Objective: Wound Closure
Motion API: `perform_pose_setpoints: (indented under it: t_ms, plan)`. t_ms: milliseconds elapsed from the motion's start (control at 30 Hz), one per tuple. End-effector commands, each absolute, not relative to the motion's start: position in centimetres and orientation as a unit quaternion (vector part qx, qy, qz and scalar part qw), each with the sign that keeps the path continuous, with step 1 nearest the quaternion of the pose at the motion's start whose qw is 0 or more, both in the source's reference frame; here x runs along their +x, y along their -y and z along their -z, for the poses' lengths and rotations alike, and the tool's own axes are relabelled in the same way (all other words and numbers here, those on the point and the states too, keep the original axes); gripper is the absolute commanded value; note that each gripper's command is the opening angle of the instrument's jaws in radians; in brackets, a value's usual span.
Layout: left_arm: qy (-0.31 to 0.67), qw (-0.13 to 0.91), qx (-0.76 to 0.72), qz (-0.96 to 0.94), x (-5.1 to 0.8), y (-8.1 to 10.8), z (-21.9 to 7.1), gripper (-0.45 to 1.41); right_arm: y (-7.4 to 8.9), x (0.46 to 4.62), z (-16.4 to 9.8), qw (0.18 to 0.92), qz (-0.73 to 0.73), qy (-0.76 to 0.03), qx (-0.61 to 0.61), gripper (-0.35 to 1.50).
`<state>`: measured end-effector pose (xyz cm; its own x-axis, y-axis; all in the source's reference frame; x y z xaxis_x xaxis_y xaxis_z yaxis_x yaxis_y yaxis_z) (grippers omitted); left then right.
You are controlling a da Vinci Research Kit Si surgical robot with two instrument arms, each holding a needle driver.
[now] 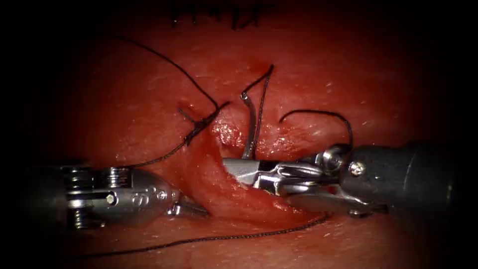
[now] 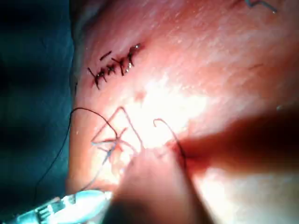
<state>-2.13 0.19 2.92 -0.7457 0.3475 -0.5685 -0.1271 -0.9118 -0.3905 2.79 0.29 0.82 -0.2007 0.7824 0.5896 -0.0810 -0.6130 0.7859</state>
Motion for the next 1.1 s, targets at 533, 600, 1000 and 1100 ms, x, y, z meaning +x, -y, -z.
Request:
perform_pose_setpoints:
  t_ms: [533,600,1000,1100]
  plan:
    - [0.166,0.128,-0.333,-0.919,-2.18,-0.18,-2.96,-0.45,-0.68,2.61,-1.05,0.323,-0.691,-0.459,0.455,1.38]
    - [0.166,0.128,-0.333,-0.919,-2.17,-0.18,-2.96,-0.45,-0.71,2.55,-1.04,0.326,-0.694,-0.463,0.444,1.40]
    - [0.167,0.127,-0.333,-0.919,-2.17,-0.16,-2.98,-0.45,-1.01,2.33,-0.90,0.527,-0.589,-0.521,0.321,1.28]
    - [0.167,0.126,-0.334,-0.919,-2.17,-0.15,-2.99,-0.45,-1.06,2.43,-0.87,0.614,-0.502,-0.553,0.255,1.18]
